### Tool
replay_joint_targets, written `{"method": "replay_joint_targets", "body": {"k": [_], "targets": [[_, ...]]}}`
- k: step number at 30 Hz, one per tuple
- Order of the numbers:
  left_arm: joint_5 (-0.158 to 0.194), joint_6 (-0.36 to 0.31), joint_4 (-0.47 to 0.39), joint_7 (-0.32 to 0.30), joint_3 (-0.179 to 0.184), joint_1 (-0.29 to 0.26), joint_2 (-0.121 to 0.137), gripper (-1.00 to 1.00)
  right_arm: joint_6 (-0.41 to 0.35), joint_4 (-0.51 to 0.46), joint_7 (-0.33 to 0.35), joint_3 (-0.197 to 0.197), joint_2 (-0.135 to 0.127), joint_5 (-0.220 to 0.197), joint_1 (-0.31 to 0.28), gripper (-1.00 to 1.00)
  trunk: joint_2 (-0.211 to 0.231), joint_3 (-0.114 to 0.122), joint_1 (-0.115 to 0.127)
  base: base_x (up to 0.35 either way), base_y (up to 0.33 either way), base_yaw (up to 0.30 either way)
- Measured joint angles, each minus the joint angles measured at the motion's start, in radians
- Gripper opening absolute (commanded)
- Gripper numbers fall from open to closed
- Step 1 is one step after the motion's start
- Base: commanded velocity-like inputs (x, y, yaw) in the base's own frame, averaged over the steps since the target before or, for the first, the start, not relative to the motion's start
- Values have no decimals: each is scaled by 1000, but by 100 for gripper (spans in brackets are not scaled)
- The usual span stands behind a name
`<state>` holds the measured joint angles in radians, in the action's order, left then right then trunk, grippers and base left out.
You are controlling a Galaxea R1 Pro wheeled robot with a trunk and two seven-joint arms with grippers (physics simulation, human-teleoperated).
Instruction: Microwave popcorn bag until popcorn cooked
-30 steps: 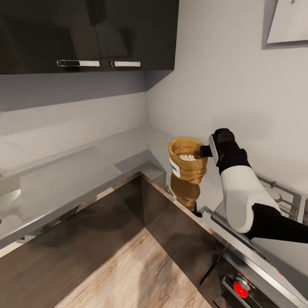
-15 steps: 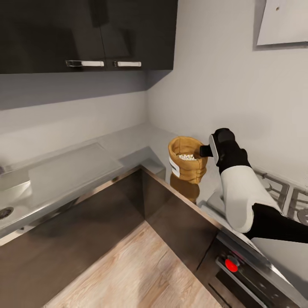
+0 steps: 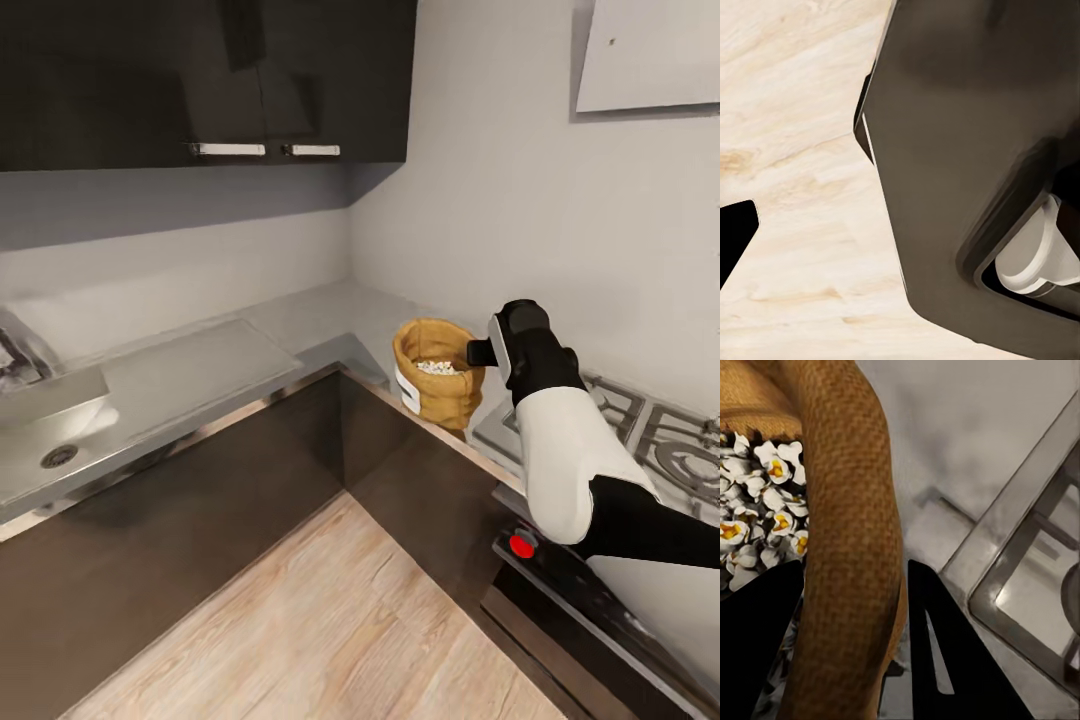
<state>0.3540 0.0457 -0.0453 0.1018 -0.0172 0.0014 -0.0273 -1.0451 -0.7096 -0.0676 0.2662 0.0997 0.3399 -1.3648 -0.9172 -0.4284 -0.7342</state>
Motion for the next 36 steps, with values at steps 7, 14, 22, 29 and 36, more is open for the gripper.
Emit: {"method": "replay_joint_targets", "body": {"k": [7, 14, 22, 29, 36], "targets": [[-2, 0, 0, 0, 0, 0, 0, 100, 0, 0, 0, 1, -1, 0, 0, -100, 0, 0, 0, -346, 132, 0], [-2, 0, 0, 0, 0, 0, 0, 100, 0, -2, 0, 4, -6, 1, 0, -100, 0, 0, 0, -346, 132, 0], [-1, 0, -1, 0, 3, 0, 1, 100, 0, -11, -2, 3, -4, 4, 0, -100, 0, 0, 0, -293, 64, 0], [0, 0, -1, 0, 3, 0, 2, 100, 0, -11, -5, 3, -4, 8, 0, -100, 0, 7, 1, -17, 1, 0], [0, 0, -1, 0, 3, 0, 3, 100, 0, -12, -7, 3, -4, 7, 0, -100, 0, 18, 1, 0, 0, 0]]}}
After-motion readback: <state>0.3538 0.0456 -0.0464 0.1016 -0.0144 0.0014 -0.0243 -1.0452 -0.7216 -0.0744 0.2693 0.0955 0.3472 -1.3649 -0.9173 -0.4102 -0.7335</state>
